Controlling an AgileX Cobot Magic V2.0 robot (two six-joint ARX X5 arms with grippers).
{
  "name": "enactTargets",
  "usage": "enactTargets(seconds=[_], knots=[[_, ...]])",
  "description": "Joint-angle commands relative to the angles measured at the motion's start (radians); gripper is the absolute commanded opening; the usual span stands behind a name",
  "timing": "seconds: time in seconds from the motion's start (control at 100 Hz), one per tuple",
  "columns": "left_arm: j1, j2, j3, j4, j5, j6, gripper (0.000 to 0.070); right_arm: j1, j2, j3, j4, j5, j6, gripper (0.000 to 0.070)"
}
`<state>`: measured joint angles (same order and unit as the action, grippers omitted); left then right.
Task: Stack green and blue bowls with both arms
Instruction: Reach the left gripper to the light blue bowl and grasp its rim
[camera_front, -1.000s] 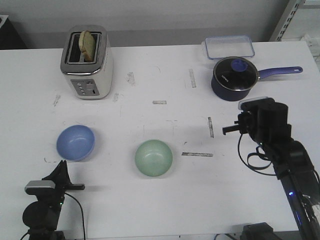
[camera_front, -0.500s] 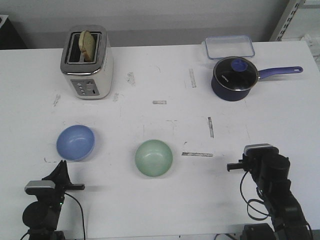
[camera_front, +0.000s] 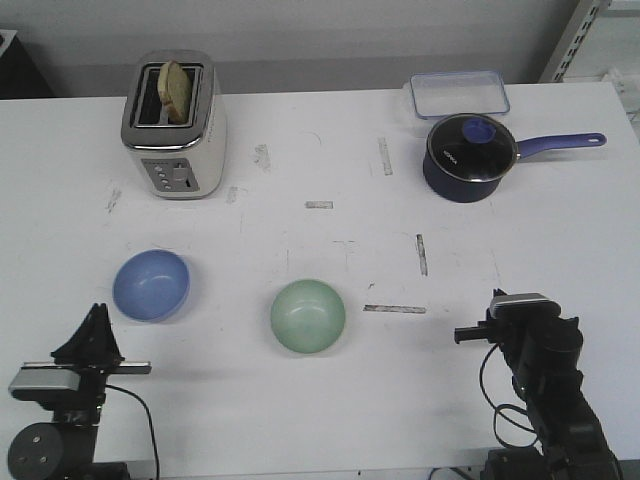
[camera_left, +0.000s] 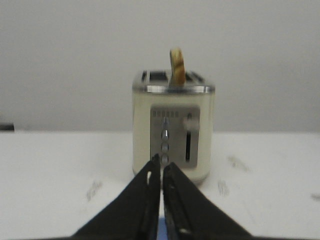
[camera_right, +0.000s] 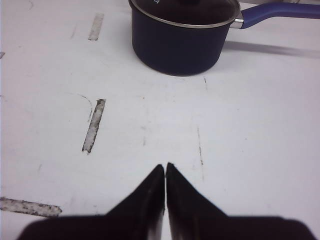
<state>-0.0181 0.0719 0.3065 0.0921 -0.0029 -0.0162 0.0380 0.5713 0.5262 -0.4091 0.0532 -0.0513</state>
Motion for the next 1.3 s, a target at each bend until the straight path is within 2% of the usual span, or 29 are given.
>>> enactTargets(seconds=[0.0, 0.15, 0.3, 0.38, 0.55, 0.66, 0.69, 0.81, 0.89, 0.99, 1.06, 1.23, 1.29], knots=[[0.000, 0.065, 0.132, -0.037, -0.002, 0.029, 0.0001, 0.001, 0.006, 0.002, 0.012, 0.000, 0.009, 0.0000], [0.000, 0.286, 0.417, -0.198, -0.002, 0.066, 0.0001, 0.001, 0.006, 0.002, 0.012, 0.000, 0.009, 0.0000], [0.000, 0.488, 0.616, -0.336, -0.003, 0.071, 0.0002, 0.001, 0.006, 0.002, 0.013, 0.000, 0.009, 0.0000], [0.001, 0.583, 0.681, -0.404, -0.032, 0.079, 0.0020, 0.001, 0.006, 0.002, 0.013, 0.000, 0.009, 0.0000], [0.022, 0.732, 0.706, -0.476, -0.069, 0.075, 0.0293, 0.001, 0.006, 0.002, 0.013, 0.000, 0.001, 0.0000], [0.045, 0.812, 0.706, -0.498, -0.069, 0.071, 0.0429, 0.001, 0.006, 0.002, 0.013, 0.000, -0.002, 0.0000], [0.053, 0.838, 0.706, -0.503, -0.069, 0.053, 0.0493, 0.001, 0.006, 0.002, 0.013, 0.000, -0.002, 0.0000], [0.080, 0.925, 0.706, -0.525, -0.068, -0.028, 0.0670, 0.001, 0.006, 0.002, 0.014, 0.000, -0.002, 0.0000], [0.096, 0.987, 0.706, -0.549, -0.058, -0.050, 0.0678, 0.001, 0.006, 0.002, 0.016, 0.000, -0.002, 0.0000], [0.119, 1.067, 0.706, -0.583, -0.005, -0.049, 0.0673, 0.001, 0.006, 0.002, 0.016, 0.000, -0.006, 0.0000], [0.137, 1.128, 0.706, -0.606, 0.032, -0.049, 0.0636, 0.001, 0.006, 0.002, 0.016, 0.000, -0.006, 0.0000], [0.174, 1.263, 0.706, -0.643, 0.037, -0.052, 0.0631, 0.001, 0.006, 0.002, 0.016, 0.000, -0.006, 0.0000], [0.182, 1.303, 0.706, -0.649, 0.037, -0.064, 0.0589, 0.001, 0.006, 0.002, 0.016, 0.000, -0.006, 0.0000]])
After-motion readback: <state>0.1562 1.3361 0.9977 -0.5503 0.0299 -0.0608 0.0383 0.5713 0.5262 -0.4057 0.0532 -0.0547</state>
